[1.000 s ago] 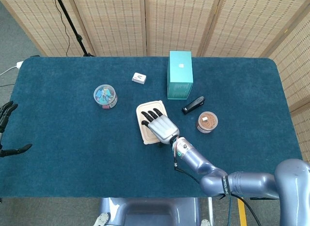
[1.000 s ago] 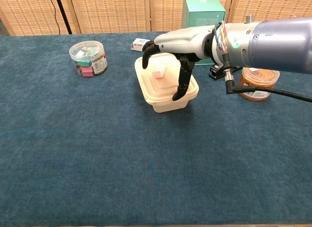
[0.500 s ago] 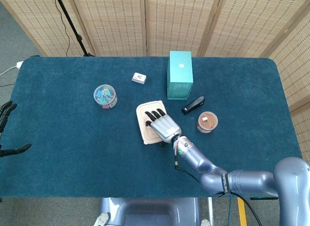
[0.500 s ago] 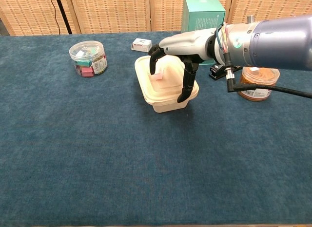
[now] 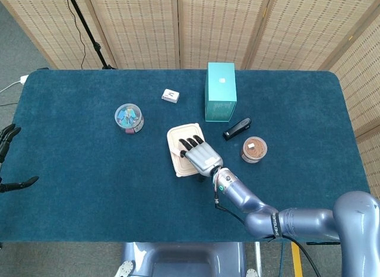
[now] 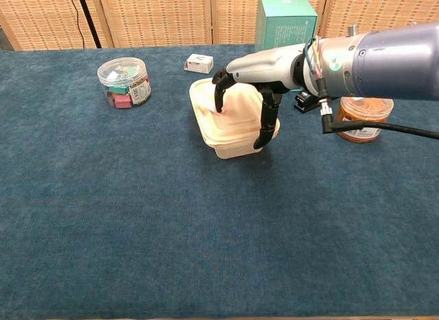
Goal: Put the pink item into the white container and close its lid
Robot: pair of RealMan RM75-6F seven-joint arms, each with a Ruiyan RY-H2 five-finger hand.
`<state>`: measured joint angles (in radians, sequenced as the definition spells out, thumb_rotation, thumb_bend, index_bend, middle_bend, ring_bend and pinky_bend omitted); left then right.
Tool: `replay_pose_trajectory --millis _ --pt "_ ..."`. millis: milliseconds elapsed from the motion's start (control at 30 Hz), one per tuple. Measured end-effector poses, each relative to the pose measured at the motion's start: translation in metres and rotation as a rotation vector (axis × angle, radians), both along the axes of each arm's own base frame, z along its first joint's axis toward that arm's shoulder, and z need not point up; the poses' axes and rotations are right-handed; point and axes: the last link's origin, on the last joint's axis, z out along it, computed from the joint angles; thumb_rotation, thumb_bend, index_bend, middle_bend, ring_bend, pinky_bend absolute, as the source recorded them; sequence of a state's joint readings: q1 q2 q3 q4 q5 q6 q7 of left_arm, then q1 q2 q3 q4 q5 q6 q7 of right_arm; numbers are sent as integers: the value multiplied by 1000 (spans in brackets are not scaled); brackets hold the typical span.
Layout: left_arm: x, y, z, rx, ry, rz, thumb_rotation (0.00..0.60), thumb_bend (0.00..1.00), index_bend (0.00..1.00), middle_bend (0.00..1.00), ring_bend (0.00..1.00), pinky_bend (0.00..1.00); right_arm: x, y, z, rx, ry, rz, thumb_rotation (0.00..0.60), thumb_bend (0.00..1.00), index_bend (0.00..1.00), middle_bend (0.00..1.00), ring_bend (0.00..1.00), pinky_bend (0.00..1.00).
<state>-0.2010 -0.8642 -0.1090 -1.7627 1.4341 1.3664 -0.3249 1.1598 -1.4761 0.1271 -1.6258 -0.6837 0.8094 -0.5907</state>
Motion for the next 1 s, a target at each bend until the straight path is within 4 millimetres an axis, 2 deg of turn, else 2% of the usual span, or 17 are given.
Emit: replay_pose_trajectory --millis 700,1000 --pt "0 0 -2 -5 5 2 600 0 0 0 0 0 -14 6 6 1 5 15 600 0 287 0 0 0" --pt "0 -1 -1 -3 2 1 600 0 0 0 0 0 -15 1 7 -17 16 3 600 0 285 0 0 0"
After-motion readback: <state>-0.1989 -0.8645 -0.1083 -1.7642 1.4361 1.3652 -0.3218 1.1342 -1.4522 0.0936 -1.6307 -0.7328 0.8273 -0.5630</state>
